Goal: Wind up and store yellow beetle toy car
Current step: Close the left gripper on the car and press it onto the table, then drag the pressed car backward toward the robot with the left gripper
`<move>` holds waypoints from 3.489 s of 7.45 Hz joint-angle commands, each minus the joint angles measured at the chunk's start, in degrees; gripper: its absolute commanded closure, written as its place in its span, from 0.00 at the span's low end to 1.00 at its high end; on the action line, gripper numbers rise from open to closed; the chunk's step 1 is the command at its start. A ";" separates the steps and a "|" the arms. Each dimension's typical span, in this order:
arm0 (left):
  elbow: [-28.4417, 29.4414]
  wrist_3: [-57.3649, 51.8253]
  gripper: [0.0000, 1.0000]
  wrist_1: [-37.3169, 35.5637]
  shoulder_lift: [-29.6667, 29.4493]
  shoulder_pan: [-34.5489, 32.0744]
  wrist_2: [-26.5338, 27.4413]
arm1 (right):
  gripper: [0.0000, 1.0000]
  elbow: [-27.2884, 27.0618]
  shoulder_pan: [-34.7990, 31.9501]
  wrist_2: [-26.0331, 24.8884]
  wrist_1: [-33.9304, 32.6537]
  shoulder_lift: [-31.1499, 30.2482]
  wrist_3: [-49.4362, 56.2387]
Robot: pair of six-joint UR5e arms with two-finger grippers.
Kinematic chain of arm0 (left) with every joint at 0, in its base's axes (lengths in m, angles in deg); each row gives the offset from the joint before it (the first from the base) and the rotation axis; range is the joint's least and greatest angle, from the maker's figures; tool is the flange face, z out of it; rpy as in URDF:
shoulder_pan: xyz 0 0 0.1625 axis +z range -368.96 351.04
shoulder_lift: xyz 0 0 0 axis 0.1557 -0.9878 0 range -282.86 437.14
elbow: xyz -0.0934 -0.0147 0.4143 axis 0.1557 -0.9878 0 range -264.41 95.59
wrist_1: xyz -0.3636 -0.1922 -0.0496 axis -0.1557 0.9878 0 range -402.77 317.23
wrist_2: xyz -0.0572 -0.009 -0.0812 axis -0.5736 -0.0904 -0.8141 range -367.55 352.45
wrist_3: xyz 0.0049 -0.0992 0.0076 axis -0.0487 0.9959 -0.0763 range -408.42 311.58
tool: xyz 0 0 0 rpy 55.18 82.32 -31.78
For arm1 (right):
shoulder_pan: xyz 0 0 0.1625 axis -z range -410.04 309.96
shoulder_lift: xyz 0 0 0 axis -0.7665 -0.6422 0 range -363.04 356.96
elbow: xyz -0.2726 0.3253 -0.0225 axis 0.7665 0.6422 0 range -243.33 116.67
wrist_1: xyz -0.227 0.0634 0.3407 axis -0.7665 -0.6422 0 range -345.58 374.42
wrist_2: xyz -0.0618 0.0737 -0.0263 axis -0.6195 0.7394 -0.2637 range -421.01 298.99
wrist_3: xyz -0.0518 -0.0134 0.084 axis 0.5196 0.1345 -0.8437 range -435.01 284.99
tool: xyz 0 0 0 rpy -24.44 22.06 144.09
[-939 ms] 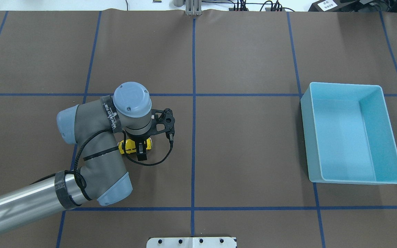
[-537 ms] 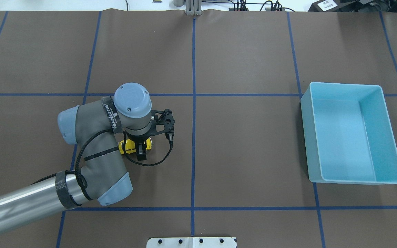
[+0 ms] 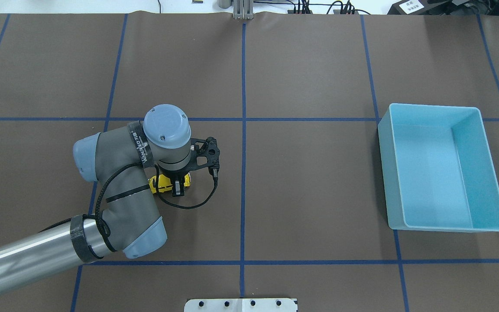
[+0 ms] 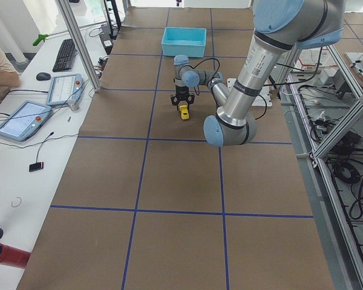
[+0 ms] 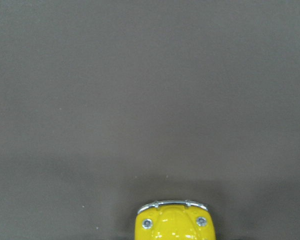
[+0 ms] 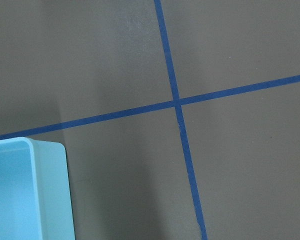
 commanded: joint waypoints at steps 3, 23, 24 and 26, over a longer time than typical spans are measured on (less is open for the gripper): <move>-5.01 -0.63 0.83 0.01 0.70 -0.48 0.33 | 0.00 -0.17 -0.06 0.00 0.00 -0.12 0.00; -13.39 -11.96 0.88 23.47 26.36 -3.47 -3.62 | 0.00 -0.08 0.03 0.35 0.00 0.58 0.44; -13.21 -11.97 0.88 23.47 26.36 -3.47 -3.71 | 0.00 -0.08 0.03 0.35 0.00 0.58 0.44; -13.12 -12.66 0.88 23.47 26.36 -3.47 -3.71 | 0.00 0.01 0.03 0.35 0.00 0.58 0.44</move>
